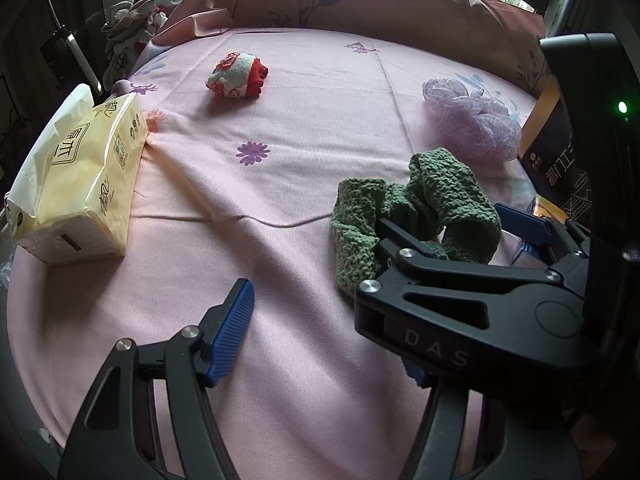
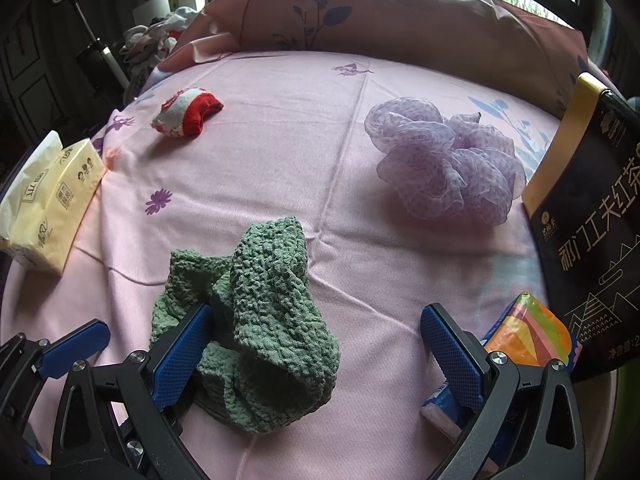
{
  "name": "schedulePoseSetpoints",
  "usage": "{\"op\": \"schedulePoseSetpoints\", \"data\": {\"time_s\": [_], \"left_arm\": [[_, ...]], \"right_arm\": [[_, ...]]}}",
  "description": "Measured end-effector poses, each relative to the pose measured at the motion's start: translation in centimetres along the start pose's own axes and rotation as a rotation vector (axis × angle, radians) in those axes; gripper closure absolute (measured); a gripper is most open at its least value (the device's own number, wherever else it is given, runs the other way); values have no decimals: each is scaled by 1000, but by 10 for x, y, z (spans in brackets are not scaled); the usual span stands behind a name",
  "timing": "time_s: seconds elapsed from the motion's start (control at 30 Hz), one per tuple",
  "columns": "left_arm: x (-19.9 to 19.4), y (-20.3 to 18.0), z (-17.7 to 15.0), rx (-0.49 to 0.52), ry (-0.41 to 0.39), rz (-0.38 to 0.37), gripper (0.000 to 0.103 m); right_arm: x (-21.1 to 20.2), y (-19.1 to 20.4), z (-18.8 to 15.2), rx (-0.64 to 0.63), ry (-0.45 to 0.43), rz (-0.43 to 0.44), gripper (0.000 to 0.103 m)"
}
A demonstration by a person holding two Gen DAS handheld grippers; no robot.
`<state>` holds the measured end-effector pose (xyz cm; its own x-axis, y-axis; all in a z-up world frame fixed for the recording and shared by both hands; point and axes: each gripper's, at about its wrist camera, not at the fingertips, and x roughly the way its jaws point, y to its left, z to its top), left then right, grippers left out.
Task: Organize soft objects
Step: 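Lift the green cloth off the bed with the right gripper, then carry the green cloth over the green-rimmed box with the right gripper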
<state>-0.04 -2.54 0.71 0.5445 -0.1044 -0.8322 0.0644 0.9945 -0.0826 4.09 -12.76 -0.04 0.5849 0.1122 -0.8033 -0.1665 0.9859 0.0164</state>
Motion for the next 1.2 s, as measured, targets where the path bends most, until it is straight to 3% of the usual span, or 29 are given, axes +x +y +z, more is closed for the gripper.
{"op": "schedulePoseSetpoints", "data": {"time_s": [0.07, 0.1, 0.13, 0.2, 0.23, 0.27, 0.37, 0.5, 0.57, 0.7, 0.87, 1.2], "left_arm": [[-2, -1, 1, -6, -8, -19, 56], [-2, 0, 2, -14, -8, -36, 58], [-4, 0, 2, -23, -13, -53, 66], [-10, -1, 3, -19, -30, -89, 72], [-14, -4, 3, -10, -47, -99, 73], [-19, -7, 3, -3, -64, -116, 78], [-40, -16, 5, 28, -144, -154, 80], [-72, -31, 9, 63, -256, -207, 80], [-83, -39, 16, 54, -267, -254, 80], [-111, -73, 26, 128, -352, -244, 80], [-139, -115, 35, 191, -421, -316, 80], [-148, -208, 49, 289, -406, -475, 80]], "right_arm": [[-7, 2, 0, 6, -20, 36, 34], [-10, 3, 0, 13, -19, 68, 54], [-11, 5, 1, 23, -6, 113, 67], [-13, 6, 1, 39, 24, 177, 73], [-17, 6, 0, 39, 25, 204, 83], [-21, 5, 0, 43, 18, 245, 85], [-44, 1, 0, 60, -19, 311, 89], [-84, -11, 3, 69, -128, 299, 89], [-101, -27, 5, 107, -168, 308, 89], [-131, -61, 5, 189, -225, 364, 89], [-180, -105, -3, 239, -360, 351, 89], [-229, -190, -35, 408, -543, 382, 89]]}}
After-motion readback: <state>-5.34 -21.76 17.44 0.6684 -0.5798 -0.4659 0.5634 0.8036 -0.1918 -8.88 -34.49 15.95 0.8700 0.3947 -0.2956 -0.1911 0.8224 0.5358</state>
